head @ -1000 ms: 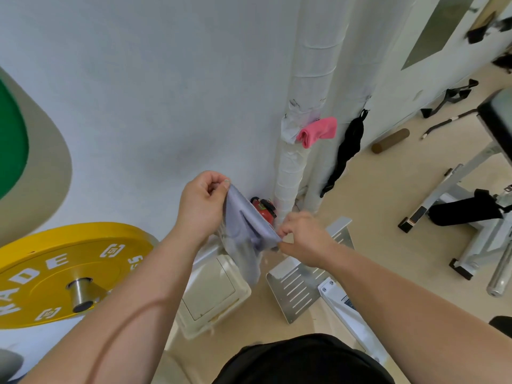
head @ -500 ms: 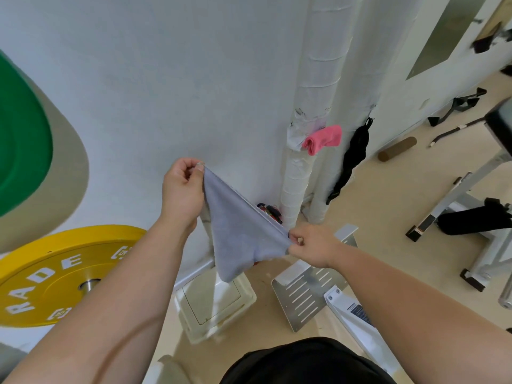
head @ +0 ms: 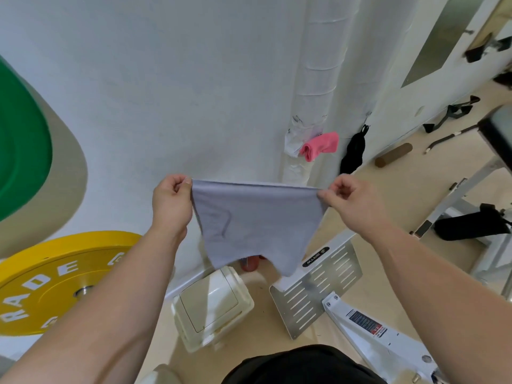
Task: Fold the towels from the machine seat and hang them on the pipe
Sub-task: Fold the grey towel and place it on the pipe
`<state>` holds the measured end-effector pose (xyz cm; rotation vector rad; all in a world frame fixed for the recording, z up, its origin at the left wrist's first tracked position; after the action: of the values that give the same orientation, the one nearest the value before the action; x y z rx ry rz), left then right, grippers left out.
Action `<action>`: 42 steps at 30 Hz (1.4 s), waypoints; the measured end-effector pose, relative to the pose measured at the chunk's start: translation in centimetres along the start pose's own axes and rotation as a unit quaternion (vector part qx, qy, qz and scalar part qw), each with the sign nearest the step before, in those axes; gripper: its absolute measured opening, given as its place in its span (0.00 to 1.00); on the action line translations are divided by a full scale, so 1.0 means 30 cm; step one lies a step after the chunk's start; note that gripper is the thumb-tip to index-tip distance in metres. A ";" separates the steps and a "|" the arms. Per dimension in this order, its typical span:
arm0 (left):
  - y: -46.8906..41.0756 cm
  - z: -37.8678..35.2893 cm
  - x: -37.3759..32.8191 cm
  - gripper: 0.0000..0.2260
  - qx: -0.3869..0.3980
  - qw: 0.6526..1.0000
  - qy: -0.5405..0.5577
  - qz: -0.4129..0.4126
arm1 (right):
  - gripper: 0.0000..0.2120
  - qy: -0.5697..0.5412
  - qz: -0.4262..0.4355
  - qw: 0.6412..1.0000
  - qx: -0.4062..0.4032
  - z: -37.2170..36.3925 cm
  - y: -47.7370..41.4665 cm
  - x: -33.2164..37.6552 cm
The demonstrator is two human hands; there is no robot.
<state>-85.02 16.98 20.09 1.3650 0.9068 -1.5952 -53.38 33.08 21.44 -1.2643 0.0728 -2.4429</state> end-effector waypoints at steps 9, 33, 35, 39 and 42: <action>0.012 -0.059 0.000 0.07 0.032 0.999 0.012 0.020 | 0.11 -0.196 -0.118 0.972 -0.059 0.034 -0.021 -0.005; 0.528 -0.515 -0.182 0.05 0.126 0.990 0.015 0.055 | 0.16 -0.321 -0.230 0.911 0.117 0.151 0.006 -0.006; 0.599 -0.570 -0.201 0.05 0.131 0.989 0.024 0.061 | 0.18 -0.342 -0.190 0.907 0.157 0.182 0.007 -0.032; 0.700 -0.678 -0.231 0.04 0.155 0.985 0.034 0.070 | 0.13 -0.297 -0.118 0.937 0.139 0.267 -0.035 -0.141; 0.757 -0.763 -0.247 0.05 0.168 0.984 0.021 0.062 | 0.10 -0.243 -0.063 0.962 0.108 0.333 -0.086 -0.224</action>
<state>-54.72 29.78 23.83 1.6579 0.5797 -1.6795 -42.75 39.20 22.71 -1.7634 -0.4069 -2.0934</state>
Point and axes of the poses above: each hand's wrist, its own y-axis away from the middle knuckle, its own z-axis out of the back of the hand, x = y × z, the point moved 1 cm from there along -y, towards the middle knuckle, and after that the axes turned 8 degrees about -x, right-handed, at the moved point
